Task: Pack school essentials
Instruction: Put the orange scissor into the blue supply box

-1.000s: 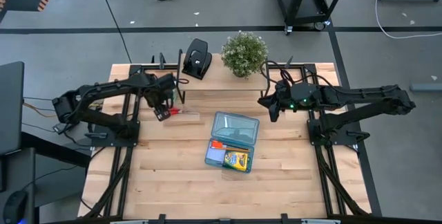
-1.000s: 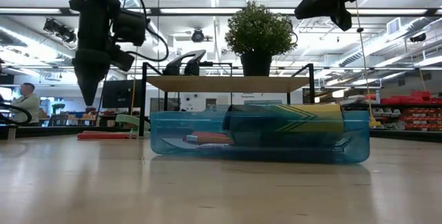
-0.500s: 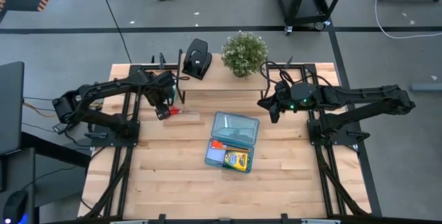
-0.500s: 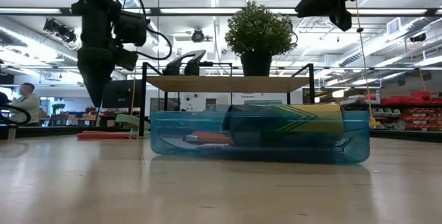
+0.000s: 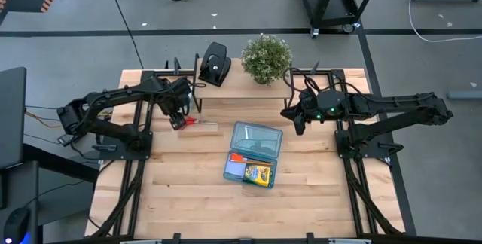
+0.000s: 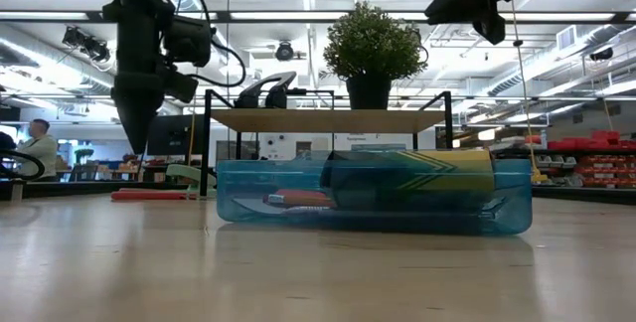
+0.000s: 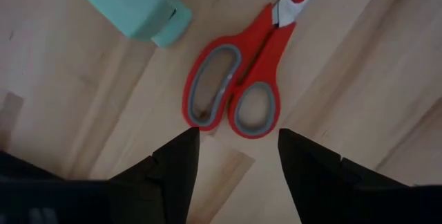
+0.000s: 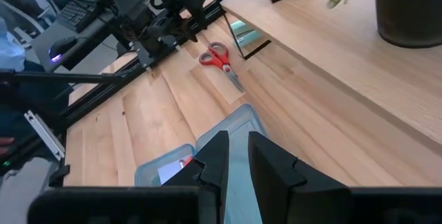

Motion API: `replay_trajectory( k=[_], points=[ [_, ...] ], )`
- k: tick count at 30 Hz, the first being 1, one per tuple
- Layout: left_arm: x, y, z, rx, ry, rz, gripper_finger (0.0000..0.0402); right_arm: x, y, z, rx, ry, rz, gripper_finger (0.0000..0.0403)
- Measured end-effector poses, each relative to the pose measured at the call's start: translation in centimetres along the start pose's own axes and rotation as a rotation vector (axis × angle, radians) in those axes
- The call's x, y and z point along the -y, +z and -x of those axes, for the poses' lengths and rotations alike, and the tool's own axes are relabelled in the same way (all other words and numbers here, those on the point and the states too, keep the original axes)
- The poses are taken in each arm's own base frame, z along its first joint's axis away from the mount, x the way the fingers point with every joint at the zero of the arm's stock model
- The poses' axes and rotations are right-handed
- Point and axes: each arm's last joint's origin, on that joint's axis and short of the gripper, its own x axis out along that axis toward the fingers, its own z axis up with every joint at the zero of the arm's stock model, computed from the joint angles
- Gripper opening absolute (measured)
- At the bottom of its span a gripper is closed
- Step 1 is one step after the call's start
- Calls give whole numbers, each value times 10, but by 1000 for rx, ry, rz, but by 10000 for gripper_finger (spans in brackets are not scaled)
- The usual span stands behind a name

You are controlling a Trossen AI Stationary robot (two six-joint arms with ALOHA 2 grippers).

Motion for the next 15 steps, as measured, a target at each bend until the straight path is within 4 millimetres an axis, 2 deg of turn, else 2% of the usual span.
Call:
replay_trajectory(
  k=[6,9,15],
  points=[
    [0,-10,-16,-47,23,-1,210,0,0,0,-9,13,10,65],
    [-1,-7,-15,-40,63,6,210,-1,0,0,-15,23,10,65],
    [-2,-7,-15,-44,33,29,211,-1,-1,0,-18,26,22,65]
  ],
)
